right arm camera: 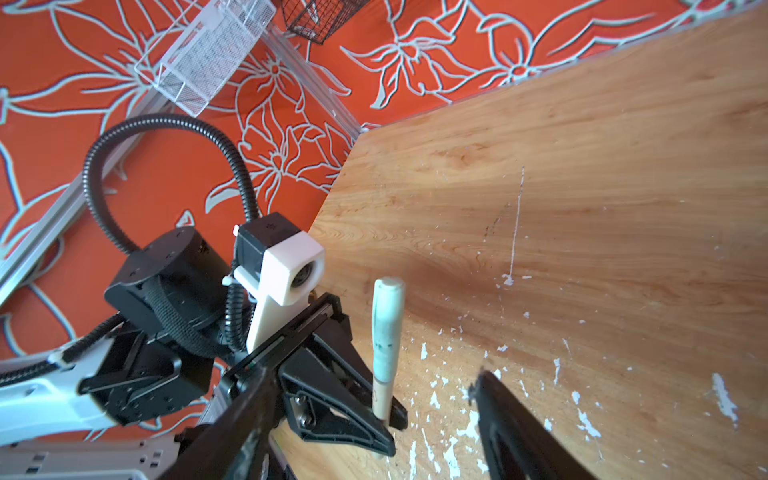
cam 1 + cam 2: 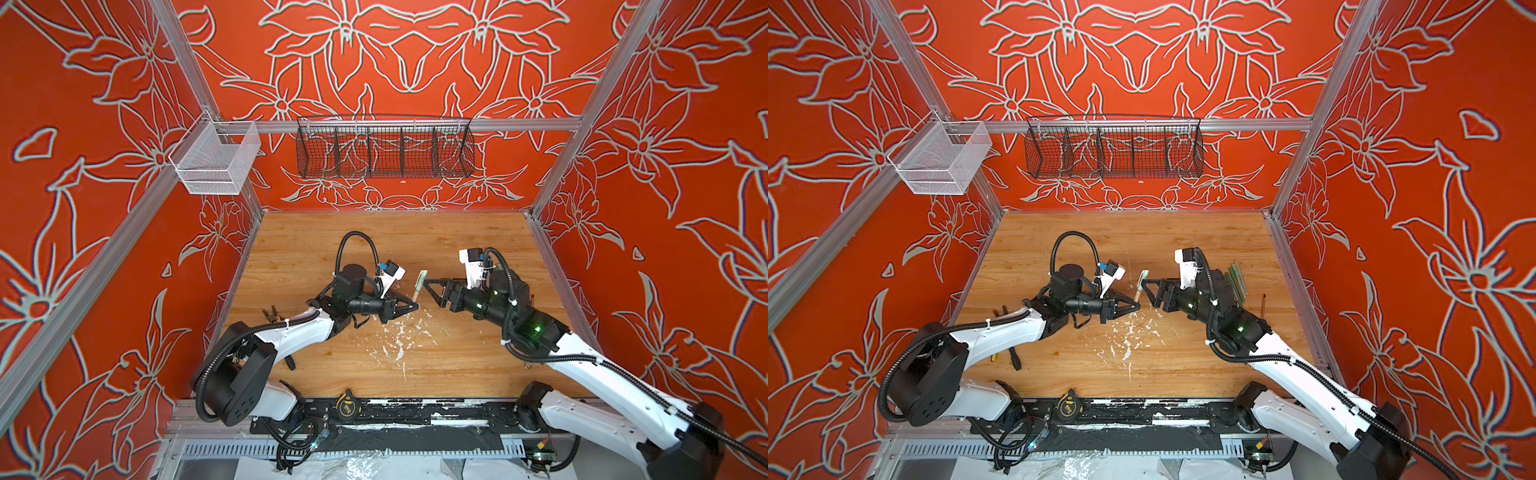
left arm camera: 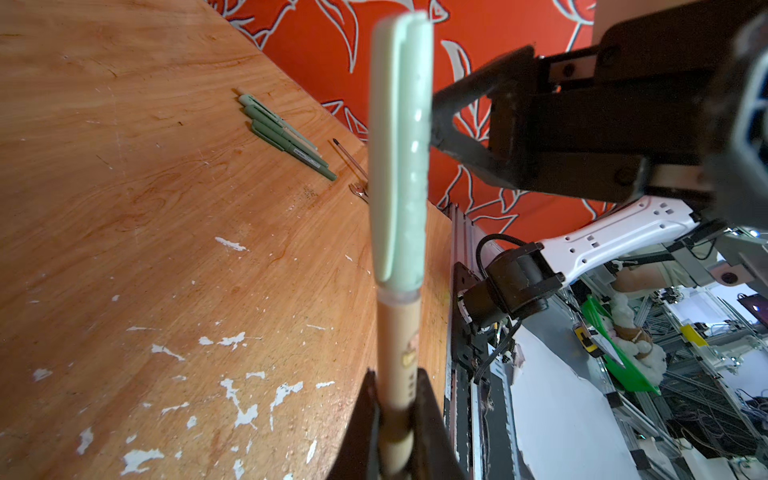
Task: Insert the pens into the pen caps
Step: 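Press the cap firmly onto the pen with the right gripper while the left holds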
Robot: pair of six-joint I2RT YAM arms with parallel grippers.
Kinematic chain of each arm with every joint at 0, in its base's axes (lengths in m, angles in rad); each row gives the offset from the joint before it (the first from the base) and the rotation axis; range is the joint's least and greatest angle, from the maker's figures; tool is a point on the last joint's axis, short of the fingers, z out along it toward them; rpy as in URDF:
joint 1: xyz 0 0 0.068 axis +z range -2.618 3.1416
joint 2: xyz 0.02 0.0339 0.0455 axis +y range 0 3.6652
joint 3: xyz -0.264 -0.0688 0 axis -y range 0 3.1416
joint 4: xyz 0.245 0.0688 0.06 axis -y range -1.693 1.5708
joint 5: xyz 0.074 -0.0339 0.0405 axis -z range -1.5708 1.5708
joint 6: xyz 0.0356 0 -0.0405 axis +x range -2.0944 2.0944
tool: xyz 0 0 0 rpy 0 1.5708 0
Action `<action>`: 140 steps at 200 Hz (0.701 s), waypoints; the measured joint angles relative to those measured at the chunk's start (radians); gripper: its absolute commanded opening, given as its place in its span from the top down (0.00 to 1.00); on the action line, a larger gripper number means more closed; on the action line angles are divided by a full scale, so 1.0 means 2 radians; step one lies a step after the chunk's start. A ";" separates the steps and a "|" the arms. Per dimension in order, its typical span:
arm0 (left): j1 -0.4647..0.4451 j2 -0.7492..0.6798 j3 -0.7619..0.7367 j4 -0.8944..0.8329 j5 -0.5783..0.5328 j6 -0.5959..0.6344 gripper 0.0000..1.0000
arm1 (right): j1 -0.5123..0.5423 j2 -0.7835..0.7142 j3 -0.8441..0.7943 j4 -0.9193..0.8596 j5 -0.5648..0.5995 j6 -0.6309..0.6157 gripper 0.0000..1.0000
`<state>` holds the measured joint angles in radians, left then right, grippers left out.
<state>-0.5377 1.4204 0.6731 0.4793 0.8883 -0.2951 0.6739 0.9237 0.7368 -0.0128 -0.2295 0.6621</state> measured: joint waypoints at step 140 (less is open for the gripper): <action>-0.019 0.015 0.026 -0.015 0.077 0.006 1.00 | -0.015 0.014 0.002 0.024 -0.099 -0.042 0.38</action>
<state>-0.5762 1.4506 0.7242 0.4500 1.0420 -0.2836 0.6430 0.9520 0.7418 0.0349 -0.4271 0.5781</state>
